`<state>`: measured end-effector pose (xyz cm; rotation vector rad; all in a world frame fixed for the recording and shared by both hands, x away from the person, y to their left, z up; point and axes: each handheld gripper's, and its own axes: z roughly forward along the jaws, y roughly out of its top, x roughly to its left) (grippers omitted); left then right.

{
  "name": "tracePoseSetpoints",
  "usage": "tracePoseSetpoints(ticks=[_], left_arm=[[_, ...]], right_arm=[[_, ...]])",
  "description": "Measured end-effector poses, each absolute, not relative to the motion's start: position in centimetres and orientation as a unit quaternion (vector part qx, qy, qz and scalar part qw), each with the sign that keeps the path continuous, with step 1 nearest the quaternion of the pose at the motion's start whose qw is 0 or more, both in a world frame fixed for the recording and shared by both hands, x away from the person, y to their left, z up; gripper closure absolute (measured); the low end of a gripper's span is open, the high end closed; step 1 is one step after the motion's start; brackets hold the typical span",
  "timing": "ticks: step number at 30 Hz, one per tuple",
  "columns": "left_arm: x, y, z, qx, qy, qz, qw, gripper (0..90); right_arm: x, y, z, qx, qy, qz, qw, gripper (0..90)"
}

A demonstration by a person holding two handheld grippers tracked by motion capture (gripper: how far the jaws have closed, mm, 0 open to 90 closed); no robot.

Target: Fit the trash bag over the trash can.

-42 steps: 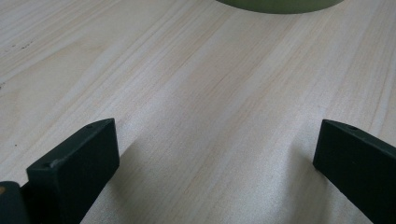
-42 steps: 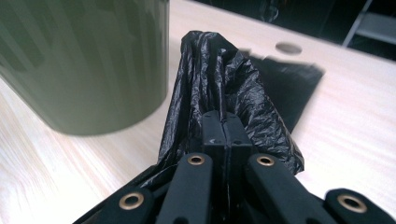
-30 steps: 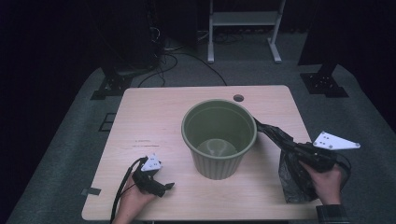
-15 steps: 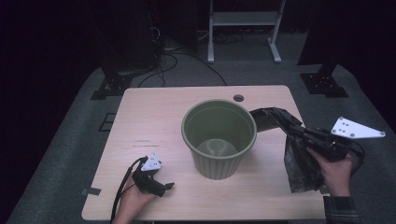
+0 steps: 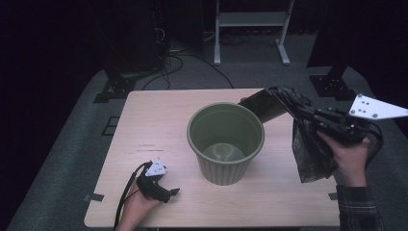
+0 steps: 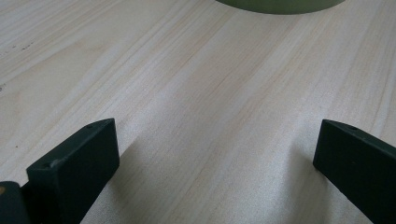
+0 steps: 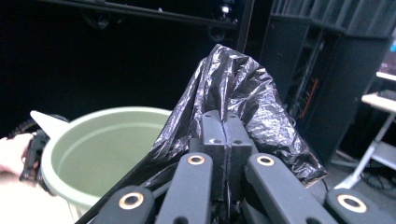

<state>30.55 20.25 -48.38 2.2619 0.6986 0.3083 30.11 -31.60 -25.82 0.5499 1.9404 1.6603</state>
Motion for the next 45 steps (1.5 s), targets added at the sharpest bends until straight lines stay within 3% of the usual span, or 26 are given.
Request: tracePoseSetpoints(ticks=[8,22,30,45], left_arm=[[30.6,20.2,-48.4,0.881,0.272,0.120,0.369,0.0],[30.6,20.3,-48.4,0.880,0.273,0.122,0.368,0.0],[30.6,20.3,-48.4,0.880,0.274,0.121,0.368,0.0],[30.6,20.3,-48.4,0.880,0.274,0.122,0.367,0.0]], right_arm=[[29.1,-30.7,-22.3,0.170,0.708,0.630,0.268,89.9],[25.8,-30.6,-19.3,0.124,0.686,0.665,0.268,89.9],[24.9,-30.5,-20.5,0.118,0.691,0.667,0.254,89.7],[28.4,-28.4,-25.6,0.144,0.711,0.659,0.200,89.5]])
